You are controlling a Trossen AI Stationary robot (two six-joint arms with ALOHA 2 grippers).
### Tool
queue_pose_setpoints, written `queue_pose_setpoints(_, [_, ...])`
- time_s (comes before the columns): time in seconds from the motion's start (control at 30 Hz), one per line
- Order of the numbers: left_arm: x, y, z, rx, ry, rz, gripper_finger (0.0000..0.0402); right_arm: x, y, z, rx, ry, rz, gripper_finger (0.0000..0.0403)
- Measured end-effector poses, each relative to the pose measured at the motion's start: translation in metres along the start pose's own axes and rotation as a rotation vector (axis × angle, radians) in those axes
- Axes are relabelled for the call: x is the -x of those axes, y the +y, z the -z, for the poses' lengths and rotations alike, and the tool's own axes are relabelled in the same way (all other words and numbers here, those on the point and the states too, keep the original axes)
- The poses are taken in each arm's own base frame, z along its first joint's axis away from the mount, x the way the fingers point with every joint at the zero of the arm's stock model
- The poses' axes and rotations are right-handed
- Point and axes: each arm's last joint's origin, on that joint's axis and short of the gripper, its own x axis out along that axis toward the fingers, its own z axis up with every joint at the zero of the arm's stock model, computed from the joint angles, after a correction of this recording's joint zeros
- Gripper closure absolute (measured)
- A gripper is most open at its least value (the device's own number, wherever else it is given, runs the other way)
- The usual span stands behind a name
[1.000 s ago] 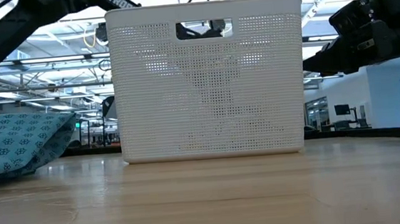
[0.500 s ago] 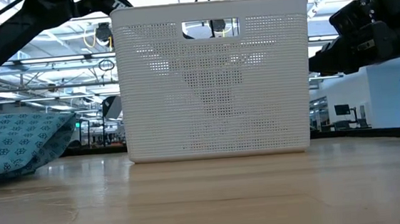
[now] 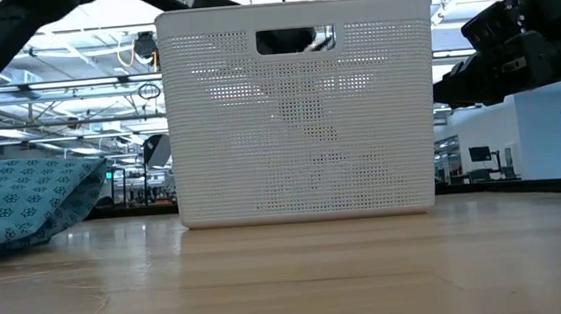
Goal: Pick & place medical supplies in basket/bin
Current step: Return to Home Position
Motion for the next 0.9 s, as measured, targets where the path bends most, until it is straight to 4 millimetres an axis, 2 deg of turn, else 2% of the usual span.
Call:
queue_pose_setpoints(0.1, [0.030,-0.007,-0.013,-0.046,-0.024,-0.026,0.0078,0.000,0.000,0.000,-0.014,0.000,0.000,0.0403])
queue_pose_setpoints(0.23, [0.099,-0.030,-0.030,-0.125,-0.020,-0.042,0.0064,0.000,0.000,0.000,-0.024,0.003,0.000,0.0403])
queue_pose_setpoints(0.33, [0.152,-0.050,-0.030,-0.162,0.021,-0.042,0.0096,0.000,0.000,0.000,-0.038,0.000,0.000,0.0403])
queue_pose_setpoints(0.43, [0.190,-0.068,-0.017,-0.160,0.033,-0.028,0.0171,0.000,0.000,-0.001,-0.050,-0.009,0.001,0.0403])
queue_pose_setpoints(0.53, [0.210,-0.084,0.011,-0.152,-0.024,0.007,0.0271,0.001,0.000,-0.001,-0.067,-0.008,0.001,0.0403])
queue_pose_setpoints(0.63, [0.214,-0.099,0.052,-0.171,-0.139,0.023,0.0372,0.001,0.000,-0.001,-0.076,-0.008,0.000,0.0403])
queue_pose_setpoints(0.67, [0.214,-0.104,0.067,-0.168,-0.184,0.017,0.0385,0.001,0.000,-0.001,-0.084,-0.008,0.000,0.0403])
queue_pose_setpoints(0.9, [0.212,-0.135,0.165,-0.101,-0.607,-0.053,0.0398,0.001,0.000,-0.004,-0.092,-0.039,0.001,0.0403])
